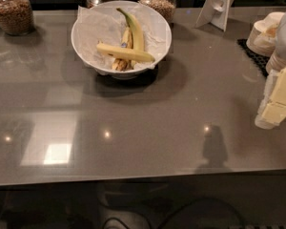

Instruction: Pick banana from white bowl

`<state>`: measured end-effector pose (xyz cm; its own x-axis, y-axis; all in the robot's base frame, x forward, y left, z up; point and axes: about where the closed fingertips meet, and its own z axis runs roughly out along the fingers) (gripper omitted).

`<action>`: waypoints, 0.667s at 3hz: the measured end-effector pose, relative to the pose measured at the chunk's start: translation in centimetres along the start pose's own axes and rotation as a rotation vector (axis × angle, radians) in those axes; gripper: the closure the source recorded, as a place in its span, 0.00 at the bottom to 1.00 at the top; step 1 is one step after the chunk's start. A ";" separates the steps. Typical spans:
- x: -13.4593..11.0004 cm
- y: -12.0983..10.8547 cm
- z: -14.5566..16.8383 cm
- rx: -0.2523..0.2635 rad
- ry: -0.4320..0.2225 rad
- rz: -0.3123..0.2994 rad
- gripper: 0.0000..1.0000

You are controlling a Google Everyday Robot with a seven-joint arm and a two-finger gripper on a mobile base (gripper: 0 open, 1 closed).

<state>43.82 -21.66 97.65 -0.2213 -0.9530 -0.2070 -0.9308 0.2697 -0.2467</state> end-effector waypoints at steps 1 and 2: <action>0.0 0.0 0.0 0.000 0.000 0.000 0.00; -2.1 -1.4 -0.1 0.033 -0.073 -0.022 0.00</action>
Offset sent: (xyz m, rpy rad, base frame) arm 0.0454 0.0415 0.0192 0.1435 -0.1221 0.0845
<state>45.57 -20.01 98.54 -0.1779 -0.9463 -0.2698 -0.9247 0.2545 -0.2830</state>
